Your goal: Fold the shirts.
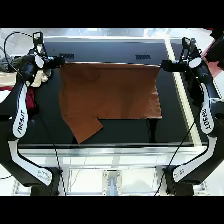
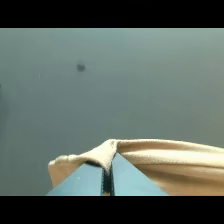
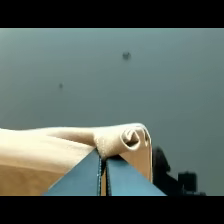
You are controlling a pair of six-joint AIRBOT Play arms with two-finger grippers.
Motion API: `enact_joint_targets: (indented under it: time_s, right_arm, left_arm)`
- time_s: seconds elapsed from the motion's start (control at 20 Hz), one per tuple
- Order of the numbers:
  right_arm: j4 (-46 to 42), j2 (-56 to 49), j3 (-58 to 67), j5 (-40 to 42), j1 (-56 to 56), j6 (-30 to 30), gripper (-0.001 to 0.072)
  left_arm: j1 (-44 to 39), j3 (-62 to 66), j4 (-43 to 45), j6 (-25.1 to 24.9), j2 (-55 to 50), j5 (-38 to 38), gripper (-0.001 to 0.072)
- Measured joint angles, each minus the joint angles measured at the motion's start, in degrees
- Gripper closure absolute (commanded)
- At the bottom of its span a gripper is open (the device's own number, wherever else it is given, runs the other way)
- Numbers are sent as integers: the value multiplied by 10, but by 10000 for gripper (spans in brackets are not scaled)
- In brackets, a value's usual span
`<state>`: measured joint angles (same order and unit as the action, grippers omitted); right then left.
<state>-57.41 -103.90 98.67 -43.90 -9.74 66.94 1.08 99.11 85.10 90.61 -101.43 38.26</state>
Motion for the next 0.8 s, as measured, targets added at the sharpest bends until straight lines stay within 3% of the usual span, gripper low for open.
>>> enact_joint_targets:
  time_s: [0.45,0.8]
  right_arm:
    - [-67,21,-1,-158,2,27,697]
    - [-99,11,-52,-180,22,43,697]
  left_arm:
    - [-18,-1,95,-36,-13,163,697]
    - [-21,-1,130,-36,-59,217,697]
